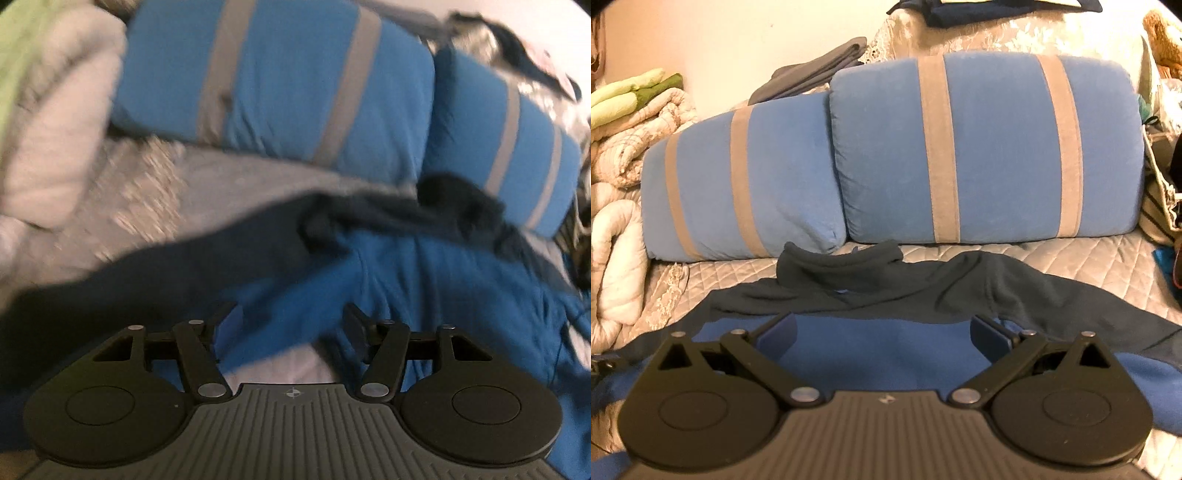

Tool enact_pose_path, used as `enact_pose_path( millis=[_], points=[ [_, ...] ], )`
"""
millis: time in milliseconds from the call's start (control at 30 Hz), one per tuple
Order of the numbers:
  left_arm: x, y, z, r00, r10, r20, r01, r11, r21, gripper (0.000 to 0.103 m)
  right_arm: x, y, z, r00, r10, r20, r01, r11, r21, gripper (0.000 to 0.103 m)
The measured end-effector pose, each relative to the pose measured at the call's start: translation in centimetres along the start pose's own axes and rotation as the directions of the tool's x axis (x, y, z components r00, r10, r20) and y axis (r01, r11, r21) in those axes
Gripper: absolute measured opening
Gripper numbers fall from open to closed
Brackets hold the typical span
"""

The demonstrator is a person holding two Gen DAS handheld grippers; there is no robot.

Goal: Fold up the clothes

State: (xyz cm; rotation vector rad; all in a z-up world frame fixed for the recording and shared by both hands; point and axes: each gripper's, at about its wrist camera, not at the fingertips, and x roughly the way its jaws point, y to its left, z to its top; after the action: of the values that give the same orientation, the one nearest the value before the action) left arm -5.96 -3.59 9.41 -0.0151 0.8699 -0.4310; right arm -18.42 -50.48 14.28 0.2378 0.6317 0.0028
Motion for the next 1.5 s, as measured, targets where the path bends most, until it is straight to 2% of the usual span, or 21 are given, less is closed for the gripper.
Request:
enact_pose_path(
  millis=[67,133,267,333,367,400,467,567,633,767,867,933,1000,1033,1100,1167,1267,1367,1500],
  points=[
    [1.6,0.0,-0.7,0.998,-0.032,-0.049,0.032,0.999,-0.002,0.053,-0.5,-0.2,-0.3,1.0,-0.007,0.006,0.007,1.0,-0.02,0.103],
    [3.3,0.5,-1.0,0.99,-0.106,-0.09,0.1,0.993,-0.07,0.053,-0.8,-0.3,-0.6,1.0,-0.016,0.011,0.016,0.999,-0.033,0.103],
    [7.0,1.3,-1.8,0.952,-0.262,-0.16,0.219,0.945,-0.243,0.053,-1.0,-0.4,-1.2,1.0,-0.013,0.01,0.014,0.999,-0.043,0.103],
    [7.9,0.9,-1.8,0.956,-0.252,-0.153,0.209,0.945,-0.251,0.052,-0.9,-0.3,-1.6,1.0,-0.001,0.009,0.001,0.999,-0.052,0.103],
    [8.1,0.6,-1.7,0.953,-0.261,-0.155,0.216,0.941,-0.259,0.039,-0.9,-0.2,-1.9,1.0,0.003,0.008,-0.003,0.998,-0.057,0.103],
    [8.4,0.3,-1.6,0.949,-0.274,-0.159,0.225,0.936,-0.27,0.014,-0.8,-0.1,-2.0,1.0,0.006,0.004,-0.006,0.998,-0.06,0.103],
    [8.8,-0.3,-1.3,0.94,-0.299,-0.166,0.243,0.926,-0.29,0.014,-0.6,0.0,-2.4,1.0,0.01,-0.004,-0.01,0.998,-0.064,0.103],
    [8.0,-2.3,-0.3,0.919,-0.346,-0.188,0.298,0.923,-0.243,0.014,-0.4,0.0,-2.6,1.0,0.011,-0.013,-0.012,0.998,-0.069,0.103],
    [7.0,-3.2,0.3,0.917,-0.35,-0.192,0.31,0.928,-0.208,0.014,-0.3,0.0,-2.5,1.0,0.007,-0.011,-0.007,0.997,-0.074,0.103],
    [5.6,-3.9,1.3,0.917,-0.336,-0.215,0.301,0.936,-0.18,0.015,-0.2,-0.4,-2.3,1.0,-0.002,-0.015,0.001,0.998,-0.065,0.103],
    [4.6,-4.3,1.8,0.928,-0.284,-0.241,0.262,0.958,-0.119,0.02,-0.5,-0.7,-1.9,1.0,0.0,-0.011,-0.001,0.998,-0.068,0.103],
    [3.4,-4.3,2.4,0.94,-0.246,-0.235,0.231,0.969,-0.091,0.028,-0.9,-1.1,-1.4,1.0,-0.006,-0.005,0.005,0.997,-0.083,0.103],
    [1.5,-4.4,3.0,0.958,-0.204,-0.203,0.195,0.979,-0.061,0.042,-1.5,-1.6,-0.6,1.0,-0.009,0.002,0.009,0.995,-0.101,0.103],
    [0.3,-4.5,3.5,0.969,-0.173,-0.175,0.169,0.985,-0.036,0.048,-1.8,-1.9,-0.2,1.0,-0.012,0.003,0.012,0.994,-0.112,0.103],
    [-2.0,-4.8,4.3,0.987,-0.109,-0.114,0.112,0.994,0.016,0.067,-2.4,-2.9,1.0,1.0,-0.024,0.005,0.024,0.991,-0.135,0.103],
    [-4.3,-5.2,5.5,0.998,-0.042,-0.048,0.046,0.996,0.077,0.073,-3.1,-4.0,2.2,0.999,-0.033,0.004,0.033,0.99,-0.141,0.103],
    [-7.2,-5.9,7.5,0.999,0.033,0.026,-0.037,0.988,0.147,0.074,-4.2,-6.1,4.4,0.999,-0.036,-0.006,0.035,0.988,-0.153,0.103],
    [-10.1,-6.2,9.8,0.991,0.076,0.111,-0.096,0.977,0.192,0.075,-5.4,-8.5,6.9,0.997,-0.075,0.002,0.074,0.98,-0.185,0.103],
    [-12.9,-6.5,12.6,0.975,0.117,0.19,-0.152,0.971,0.185,0.076,-7.5,-12.6,10.2,0.993,-0.114,0.017,0.115,0.984,-0.138,0.103]
  ],
)
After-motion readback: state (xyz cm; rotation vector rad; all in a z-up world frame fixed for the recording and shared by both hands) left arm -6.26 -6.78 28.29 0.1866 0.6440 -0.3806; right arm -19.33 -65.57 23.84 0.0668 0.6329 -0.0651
